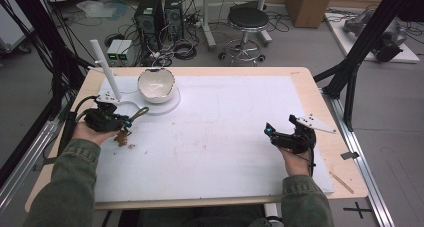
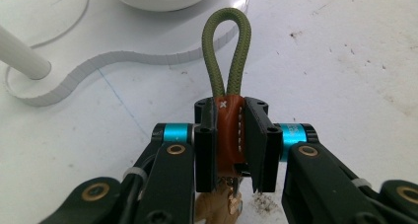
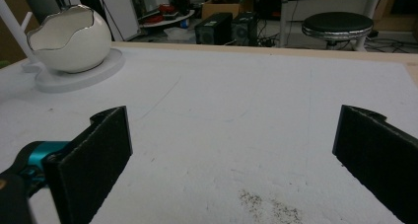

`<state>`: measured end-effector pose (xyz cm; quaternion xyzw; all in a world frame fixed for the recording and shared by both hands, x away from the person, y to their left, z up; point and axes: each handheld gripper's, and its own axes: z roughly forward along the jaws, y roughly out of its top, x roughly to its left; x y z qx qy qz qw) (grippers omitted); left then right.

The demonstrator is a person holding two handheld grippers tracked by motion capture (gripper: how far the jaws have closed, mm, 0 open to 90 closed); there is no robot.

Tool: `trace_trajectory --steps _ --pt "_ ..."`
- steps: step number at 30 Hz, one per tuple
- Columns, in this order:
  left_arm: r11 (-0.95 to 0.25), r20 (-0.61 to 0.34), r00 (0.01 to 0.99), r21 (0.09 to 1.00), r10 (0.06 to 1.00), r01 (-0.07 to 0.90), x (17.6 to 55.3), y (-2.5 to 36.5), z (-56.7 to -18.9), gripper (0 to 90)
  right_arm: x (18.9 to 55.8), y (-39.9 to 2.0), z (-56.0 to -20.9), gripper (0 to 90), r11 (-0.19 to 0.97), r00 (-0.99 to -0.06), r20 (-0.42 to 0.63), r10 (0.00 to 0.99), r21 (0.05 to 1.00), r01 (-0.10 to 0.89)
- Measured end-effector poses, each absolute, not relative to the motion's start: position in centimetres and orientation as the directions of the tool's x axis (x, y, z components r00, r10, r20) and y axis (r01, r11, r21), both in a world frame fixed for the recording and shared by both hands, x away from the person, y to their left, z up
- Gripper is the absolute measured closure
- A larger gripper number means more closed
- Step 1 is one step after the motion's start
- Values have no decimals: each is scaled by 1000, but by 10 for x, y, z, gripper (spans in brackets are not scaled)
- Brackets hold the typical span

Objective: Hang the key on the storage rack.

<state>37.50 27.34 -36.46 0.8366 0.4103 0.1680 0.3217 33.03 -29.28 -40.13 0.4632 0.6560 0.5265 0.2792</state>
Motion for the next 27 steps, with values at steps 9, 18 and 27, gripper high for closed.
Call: trace_trajectory --steps 9,18,27 --pt "-411 18 574 716 818 564 370 293 -346 756 330 -293 -401 5 19 -415 119 902 949 314" --pt "-353 5 530 751 848 558 367 313 -326 757 331 -292 -402 5 21 -416 118 902 949 314" --pt "-295 -1 477 785 879 544 368 333 -306 756 330 -292 -402 5 19 -412 120 903 948 318"
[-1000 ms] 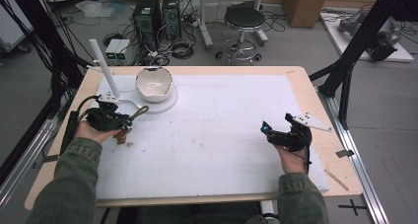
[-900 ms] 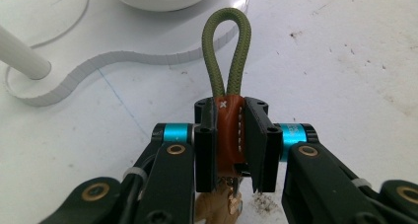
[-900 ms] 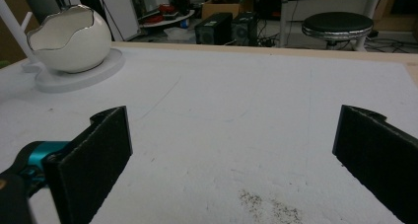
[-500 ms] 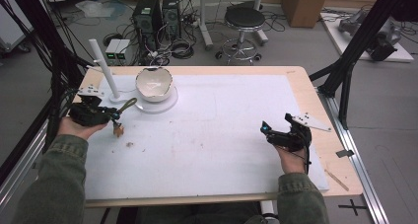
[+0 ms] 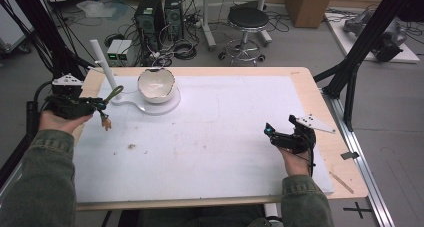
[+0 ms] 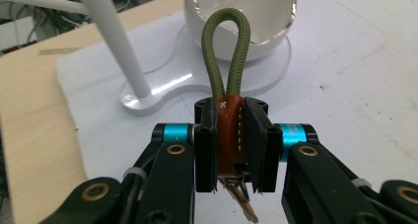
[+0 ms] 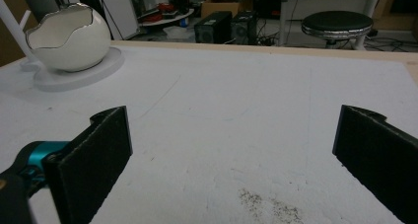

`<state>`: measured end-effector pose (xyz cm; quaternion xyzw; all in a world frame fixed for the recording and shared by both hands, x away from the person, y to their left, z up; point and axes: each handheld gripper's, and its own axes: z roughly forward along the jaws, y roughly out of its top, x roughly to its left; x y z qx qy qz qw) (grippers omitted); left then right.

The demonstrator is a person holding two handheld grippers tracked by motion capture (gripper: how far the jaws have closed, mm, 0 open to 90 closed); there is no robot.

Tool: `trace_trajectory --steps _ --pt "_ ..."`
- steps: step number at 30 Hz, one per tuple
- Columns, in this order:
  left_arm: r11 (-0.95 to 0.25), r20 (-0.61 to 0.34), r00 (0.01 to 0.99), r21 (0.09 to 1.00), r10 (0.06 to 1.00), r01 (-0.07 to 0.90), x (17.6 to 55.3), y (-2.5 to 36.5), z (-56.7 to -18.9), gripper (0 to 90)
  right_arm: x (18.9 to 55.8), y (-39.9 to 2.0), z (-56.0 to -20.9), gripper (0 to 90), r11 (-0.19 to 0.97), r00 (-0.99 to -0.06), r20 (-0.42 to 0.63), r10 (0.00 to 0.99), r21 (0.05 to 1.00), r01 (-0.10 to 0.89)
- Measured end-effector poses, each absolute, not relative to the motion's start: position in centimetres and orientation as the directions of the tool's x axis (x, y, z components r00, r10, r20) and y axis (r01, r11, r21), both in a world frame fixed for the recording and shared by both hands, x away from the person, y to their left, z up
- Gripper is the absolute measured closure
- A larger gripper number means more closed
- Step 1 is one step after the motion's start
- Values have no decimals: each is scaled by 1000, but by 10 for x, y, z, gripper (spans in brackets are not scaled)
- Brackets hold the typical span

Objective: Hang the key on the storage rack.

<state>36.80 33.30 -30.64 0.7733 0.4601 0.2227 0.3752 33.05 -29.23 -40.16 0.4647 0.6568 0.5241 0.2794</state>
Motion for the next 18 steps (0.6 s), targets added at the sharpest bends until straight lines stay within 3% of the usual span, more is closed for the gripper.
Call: trace_trajectory --steps 7,18 --pt "-241 -11 423 808 906 538 372 350 -294 756 331 -292 -402 5 22 -413 117 903 948 318" --pt "-250 24 382 793 924 555 380 373 -274 756 331 -292 -402 5 25 -412 118 903 945 326"
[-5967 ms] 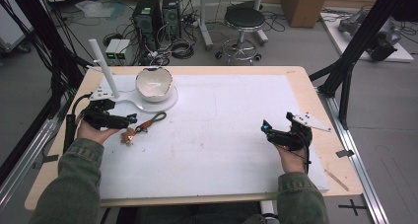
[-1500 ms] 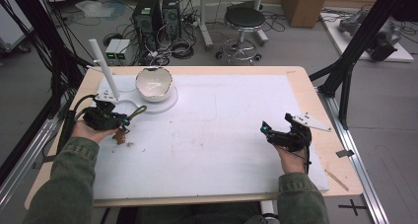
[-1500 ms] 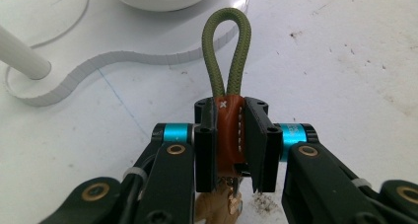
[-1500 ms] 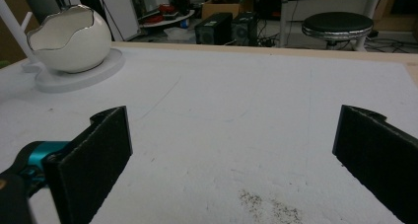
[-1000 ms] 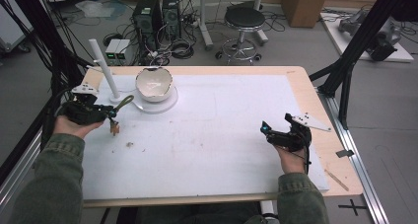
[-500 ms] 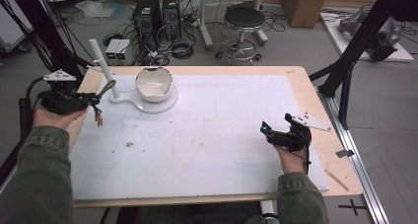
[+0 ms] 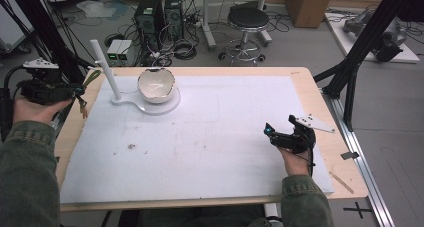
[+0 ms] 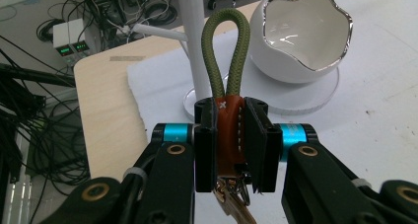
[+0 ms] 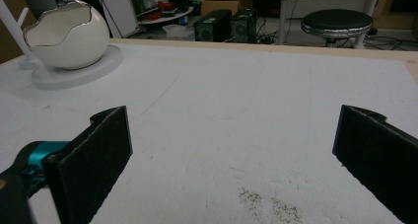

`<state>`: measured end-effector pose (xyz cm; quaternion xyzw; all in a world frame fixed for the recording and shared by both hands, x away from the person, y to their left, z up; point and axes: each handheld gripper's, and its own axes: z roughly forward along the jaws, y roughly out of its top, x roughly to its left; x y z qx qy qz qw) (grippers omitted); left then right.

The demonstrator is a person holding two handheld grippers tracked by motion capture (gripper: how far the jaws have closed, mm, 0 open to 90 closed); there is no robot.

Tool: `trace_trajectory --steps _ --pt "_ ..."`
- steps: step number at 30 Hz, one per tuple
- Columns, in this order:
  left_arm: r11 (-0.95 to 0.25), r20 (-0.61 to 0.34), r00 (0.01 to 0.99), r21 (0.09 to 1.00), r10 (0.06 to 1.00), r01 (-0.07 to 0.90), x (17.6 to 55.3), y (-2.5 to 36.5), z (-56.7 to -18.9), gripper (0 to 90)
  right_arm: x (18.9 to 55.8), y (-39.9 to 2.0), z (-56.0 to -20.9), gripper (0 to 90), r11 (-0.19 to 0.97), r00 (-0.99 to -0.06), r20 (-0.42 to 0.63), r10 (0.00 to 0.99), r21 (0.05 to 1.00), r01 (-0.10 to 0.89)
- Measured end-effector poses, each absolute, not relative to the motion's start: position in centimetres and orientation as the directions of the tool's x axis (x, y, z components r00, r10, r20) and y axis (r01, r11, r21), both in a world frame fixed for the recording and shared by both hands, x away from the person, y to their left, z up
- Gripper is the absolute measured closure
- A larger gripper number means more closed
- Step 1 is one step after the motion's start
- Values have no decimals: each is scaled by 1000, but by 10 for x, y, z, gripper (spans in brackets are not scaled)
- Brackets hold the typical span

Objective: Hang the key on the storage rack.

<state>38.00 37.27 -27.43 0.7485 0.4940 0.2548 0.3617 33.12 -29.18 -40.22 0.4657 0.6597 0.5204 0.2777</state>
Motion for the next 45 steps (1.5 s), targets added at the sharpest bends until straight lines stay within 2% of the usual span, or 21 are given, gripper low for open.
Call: trace_trajectory --steps 17,36,45 --pt "-178 18 277 806 961 565 396 385 -276 756 332 -291 -403 5 29 -415 118 902 943 331" --pt "-35 -66 160 828 985 559 420 393 -290 757 329 -295 -404 5 21 -407 118 906 947 322" --pt "11 -118 149 817 982 577 428 398 -301 757 329 -296 -404 5 23 -412 119 903 946 324"
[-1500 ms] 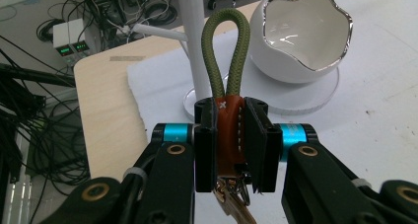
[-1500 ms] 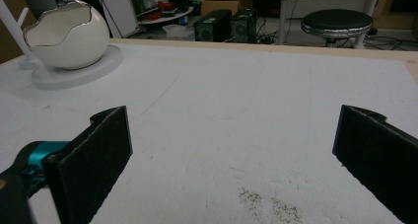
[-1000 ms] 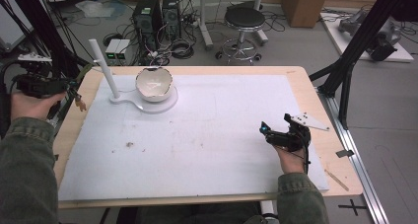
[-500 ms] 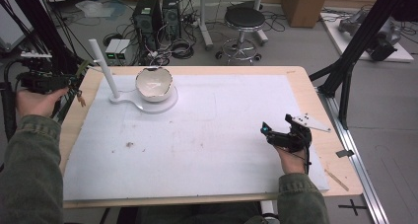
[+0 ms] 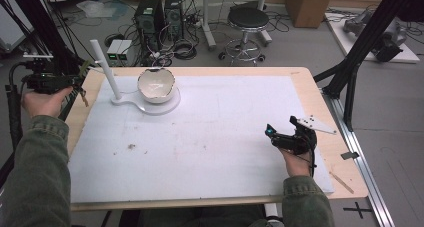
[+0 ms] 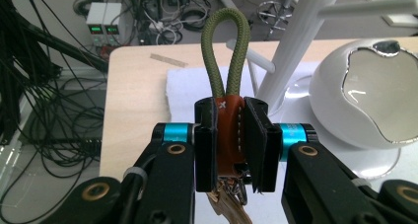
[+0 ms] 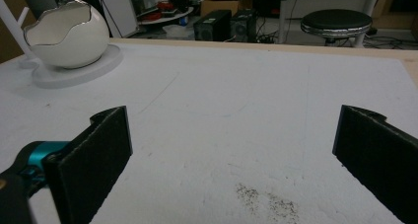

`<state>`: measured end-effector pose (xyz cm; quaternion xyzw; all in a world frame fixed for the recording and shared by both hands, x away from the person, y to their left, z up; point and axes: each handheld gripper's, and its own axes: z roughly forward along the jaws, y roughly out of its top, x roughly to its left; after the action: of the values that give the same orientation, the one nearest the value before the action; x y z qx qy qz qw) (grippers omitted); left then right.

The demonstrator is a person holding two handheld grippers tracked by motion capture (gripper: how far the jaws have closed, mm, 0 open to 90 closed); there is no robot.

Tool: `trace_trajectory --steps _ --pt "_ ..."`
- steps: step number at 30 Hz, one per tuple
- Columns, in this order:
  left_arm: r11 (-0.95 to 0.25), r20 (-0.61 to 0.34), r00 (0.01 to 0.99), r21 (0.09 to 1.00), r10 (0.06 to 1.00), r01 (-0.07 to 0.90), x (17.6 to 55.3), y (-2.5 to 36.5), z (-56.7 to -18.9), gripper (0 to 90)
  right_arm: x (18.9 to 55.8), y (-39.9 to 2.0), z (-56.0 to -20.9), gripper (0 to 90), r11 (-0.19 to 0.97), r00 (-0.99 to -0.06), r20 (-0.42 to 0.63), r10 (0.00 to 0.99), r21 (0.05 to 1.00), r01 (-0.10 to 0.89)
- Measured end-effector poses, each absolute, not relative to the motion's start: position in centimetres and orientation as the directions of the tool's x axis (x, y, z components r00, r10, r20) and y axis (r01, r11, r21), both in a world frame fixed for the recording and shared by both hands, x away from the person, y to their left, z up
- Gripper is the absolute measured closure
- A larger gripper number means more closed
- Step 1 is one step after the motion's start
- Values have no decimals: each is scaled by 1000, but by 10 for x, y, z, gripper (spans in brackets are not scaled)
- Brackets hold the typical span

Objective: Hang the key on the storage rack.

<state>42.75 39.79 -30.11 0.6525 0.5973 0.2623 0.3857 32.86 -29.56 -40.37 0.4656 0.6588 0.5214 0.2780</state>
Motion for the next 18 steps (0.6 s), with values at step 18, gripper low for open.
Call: trace_trajectory --steps 18 --pt "-10 -130 184 792 974 610 439 381 -316 756 329 -296 -404 5 21 -419 124 900 945 326"
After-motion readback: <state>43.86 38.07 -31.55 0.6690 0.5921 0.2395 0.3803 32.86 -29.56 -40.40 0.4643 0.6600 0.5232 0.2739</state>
